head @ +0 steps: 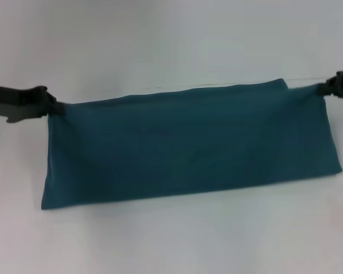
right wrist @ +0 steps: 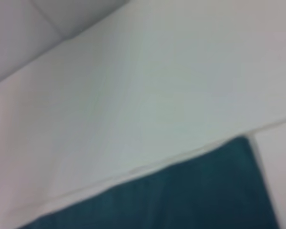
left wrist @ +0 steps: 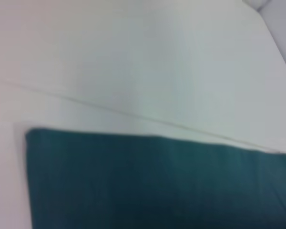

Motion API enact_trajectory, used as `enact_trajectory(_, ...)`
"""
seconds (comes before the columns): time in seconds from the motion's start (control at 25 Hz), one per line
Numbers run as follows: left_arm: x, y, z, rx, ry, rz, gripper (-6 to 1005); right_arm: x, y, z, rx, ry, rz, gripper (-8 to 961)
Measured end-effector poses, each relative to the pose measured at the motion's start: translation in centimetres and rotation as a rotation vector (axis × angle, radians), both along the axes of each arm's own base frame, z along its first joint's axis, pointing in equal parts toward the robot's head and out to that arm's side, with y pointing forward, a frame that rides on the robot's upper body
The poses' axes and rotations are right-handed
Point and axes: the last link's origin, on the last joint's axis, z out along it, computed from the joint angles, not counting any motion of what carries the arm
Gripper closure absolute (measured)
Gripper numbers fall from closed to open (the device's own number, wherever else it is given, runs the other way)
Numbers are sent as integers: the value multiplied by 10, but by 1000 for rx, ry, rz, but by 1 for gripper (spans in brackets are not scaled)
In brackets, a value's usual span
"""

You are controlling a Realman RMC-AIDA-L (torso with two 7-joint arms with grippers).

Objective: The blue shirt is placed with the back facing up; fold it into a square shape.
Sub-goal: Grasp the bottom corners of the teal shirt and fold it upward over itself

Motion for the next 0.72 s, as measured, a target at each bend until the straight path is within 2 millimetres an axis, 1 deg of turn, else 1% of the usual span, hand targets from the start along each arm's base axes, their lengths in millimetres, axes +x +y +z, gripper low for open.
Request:
enact_trajectory(0.12,0,6,-2,39,11,8,954,-2,9,-1,40,-18,-3,884)
enact_trajectory(0.4,2,18,-14,90,57,14,953,-11,29,-17,80,-77,1,882)
enact_trajectory(0.72,4,26,-14,133,81,15,951,-22,45,-27,126,-130,11,880)
